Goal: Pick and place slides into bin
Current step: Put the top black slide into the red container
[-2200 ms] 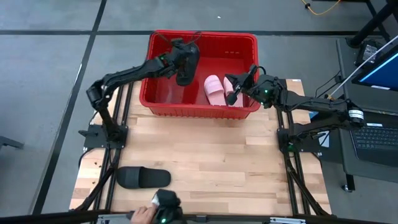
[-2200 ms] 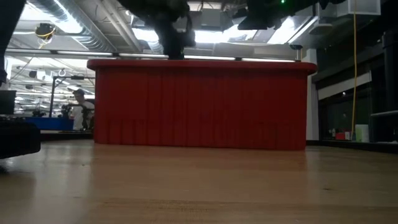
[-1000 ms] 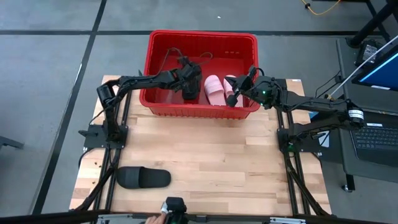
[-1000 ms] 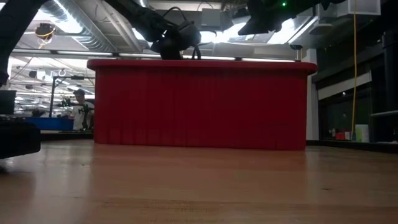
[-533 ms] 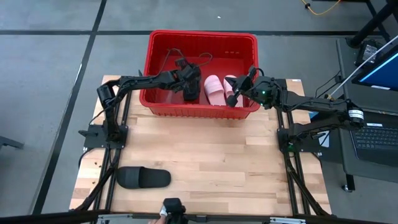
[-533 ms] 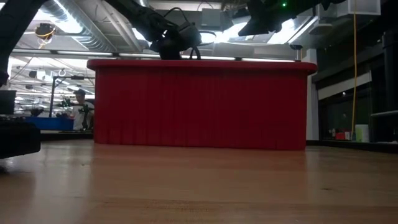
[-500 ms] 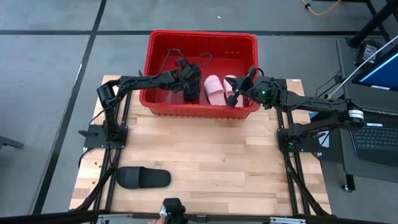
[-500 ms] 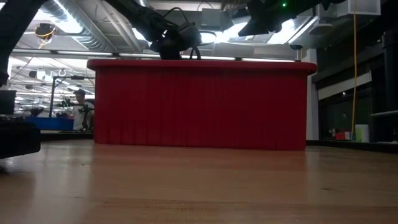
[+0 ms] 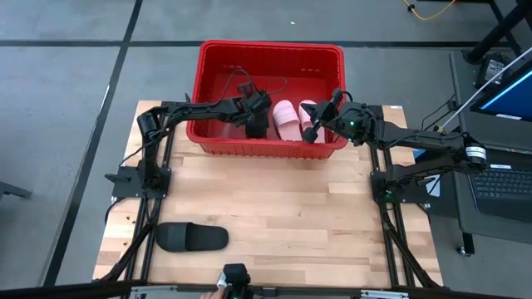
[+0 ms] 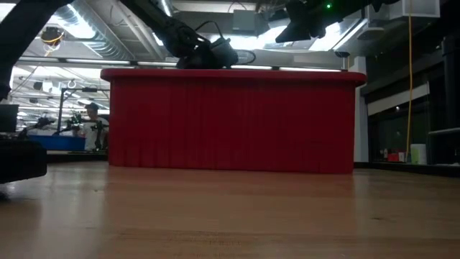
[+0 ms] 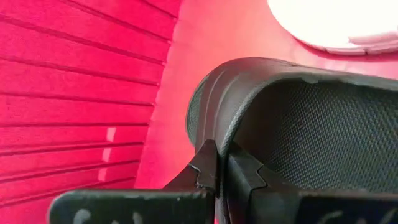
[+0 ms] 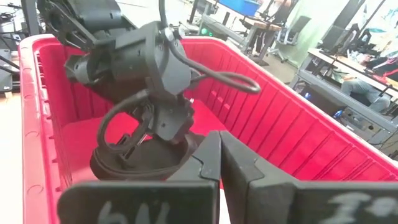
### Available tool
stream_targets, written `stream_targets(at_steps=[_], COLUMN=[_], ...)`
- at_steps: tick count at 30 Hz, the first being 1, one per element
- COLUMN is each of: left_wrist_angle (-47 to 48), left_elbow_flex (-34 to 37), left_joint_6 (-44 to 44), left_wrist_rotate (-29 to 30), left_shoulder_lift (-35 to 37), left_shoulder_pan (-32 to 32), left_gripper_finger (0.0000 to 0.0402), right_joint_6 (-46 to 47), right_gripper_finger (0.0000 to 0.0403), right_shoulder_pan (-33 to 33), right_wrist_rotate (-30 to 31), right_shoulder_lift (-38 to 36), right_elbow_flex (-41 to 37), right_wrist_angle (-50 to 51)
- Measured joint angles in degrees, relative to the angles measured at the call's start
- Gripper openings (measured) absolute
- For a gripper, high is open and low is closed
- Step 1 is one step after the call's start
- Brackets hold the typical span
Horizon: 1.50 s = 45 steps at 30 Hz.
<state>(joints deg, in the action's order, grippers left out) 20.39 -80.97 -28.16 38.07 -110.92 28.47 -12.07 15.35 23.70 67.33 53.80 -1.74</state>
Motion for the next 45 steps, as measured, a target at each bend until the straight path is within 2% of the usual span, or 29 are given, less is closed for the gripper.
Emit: stream_targets(at_steps=[28, 41, 45], left_wrist_angle=[-0.3, 2.6, 3.4], left_elbow_flex=[-0.1, -0.1, -0.1], left_joint_6=[-1.9, -2.2, -2.7], left_wrist_rotate=[-3.4, -10.8, -11.5], left_shoulder_lift=[-3.6, -3.6, -3.6], left_shoulder_pan=[0.8, 1.4, 1.4], left_gripper_finger=[0.0004, 0.0007, 0.0009], right_joint_6=[0.2, 1.3, 1.3], right_gripper_finger=[0.0007, 0.0007, 0.0007], right_shoulder_pan=[0.0, 0.0, 0.0], right_wrist_rotate=[0.0, 0.0, 0.0], right_shoulder_lift=[0.0, 0.0, 0.0], right_elbow_flex=[0.0, 0.0, 0.0], right_wrist_angle=[0.6, 1.0, 1.0])
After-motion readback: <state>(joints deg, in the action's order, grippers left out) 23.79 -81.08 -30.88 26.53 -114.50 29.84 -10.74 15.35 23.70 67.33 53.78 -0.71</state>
